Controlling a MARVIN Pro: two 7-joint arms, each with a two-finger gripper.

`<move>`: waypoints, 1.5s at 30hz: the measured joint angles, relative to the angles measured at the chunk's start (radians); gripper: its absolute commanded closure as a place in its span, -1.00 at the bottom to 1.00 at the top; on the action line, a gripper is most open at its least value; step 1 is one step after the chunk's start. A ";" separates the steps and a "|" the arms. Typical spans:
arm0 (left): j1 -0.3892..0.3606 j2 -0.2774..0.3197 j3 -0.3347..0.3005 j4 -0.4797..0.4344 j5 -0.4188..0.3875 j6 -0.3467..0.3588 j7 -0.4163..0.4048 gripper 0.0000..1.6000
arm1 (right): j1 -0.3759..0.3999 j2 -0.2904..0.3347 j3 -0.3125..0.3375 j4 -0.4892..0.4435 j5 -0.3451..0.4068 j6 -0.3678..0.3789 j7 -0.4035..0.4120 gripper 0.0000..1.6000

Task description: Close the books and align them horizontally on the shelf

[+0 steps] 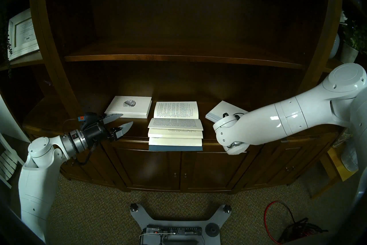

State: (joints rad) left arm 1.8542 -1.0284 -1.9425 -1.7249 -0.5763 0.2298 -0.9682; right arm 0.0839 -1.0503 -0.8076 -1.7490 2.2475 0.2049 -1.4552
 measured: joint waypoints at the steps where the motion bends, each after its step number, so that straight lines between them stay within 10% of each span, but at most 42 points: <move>1: 0.000 0.000 0.000 0.000 0.000 0.000 0.000 -1.00 | 0.004 -0.002 0.001 0.000 -0.002 -0.001 0.000 -1.00; 13: 0.000 0.000 0.000 0.000 0.000 0.000 0.000 -1.00 | 0.053 -0.030 -0.029 -0.004 -0.010 -0.007 0.000 -1.00; 45: 0.000 0.000 -0.001 -0.001 0.000 0.000 0.000 -1.00 | 0.131 -0.303 -0.393 0.080 0.120 -0.130 0.002 -1.00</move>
State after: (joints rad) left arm 1.8540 -1.0289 -1.9431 -1.7258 -0.5764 0.2298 -0.9683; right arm 0.2149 -1.3534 -1.2009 -1.6688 2.3678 0.0751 -1.4537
